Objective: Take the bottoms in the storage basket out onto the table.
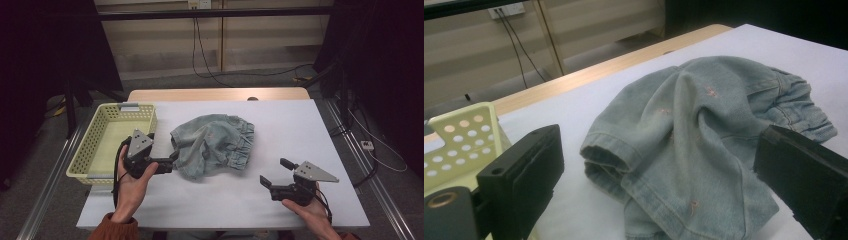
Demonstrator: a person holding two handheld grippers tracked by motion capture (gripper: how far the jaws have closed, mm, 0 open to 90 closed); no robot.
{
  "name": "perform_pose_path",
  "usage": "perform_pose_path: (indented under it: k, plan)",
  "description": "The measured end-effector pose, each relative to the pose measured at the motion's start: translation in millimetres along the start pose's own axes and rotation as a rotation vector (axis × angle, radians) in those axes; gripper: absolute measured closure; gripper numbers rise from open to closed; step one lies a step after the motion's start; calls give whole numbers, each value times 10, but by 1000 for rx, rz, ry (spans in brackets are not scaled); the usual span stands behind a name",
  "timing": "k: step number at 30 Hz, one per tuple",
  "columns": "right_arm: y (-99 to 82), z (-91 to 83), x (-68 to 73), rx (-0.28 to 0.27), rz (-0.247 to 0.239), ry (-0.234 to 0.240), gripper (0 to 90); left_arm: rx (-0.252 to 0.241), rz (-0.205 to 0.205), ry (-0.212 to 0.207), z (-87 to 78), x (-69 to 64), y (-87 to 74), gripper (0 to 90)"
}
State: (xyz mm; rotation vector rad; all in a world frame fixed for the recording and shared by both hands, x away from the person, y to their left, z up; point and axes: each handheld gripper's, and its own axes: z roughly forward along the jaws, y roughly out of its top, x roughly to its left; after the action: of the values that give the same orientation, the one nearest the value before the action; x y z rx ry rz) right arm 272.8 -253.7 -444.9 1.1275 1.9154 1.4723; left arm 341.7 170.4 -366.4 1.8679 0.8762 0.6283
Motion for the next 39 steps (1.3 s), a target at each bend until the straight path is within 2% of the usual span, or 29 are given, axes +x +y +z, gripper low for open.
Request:
perform_pose_path:
  k: [7,9,22,26,32,39]
  plan:
    - [1,9,0,2,-1,1,46,-1,-1,11,-81,9,-86,61]
    - [1,10,1,3,-1,1,46,22,22,17,-104,20,-110,61]
    - [1,14,2,4,1,1,46,16,-8,40,-199,19,-324,63]
    - [2,12,3,4,0,-1,46,21,-18,35,-195,-11,-390,63]
    - [0,7,3,3,0,-2,46,39,-4,23,-189,-58,-459,61]
    - [0,2,-1,0,0,-4,47,19,-28,30,-216,-51,-570,58]
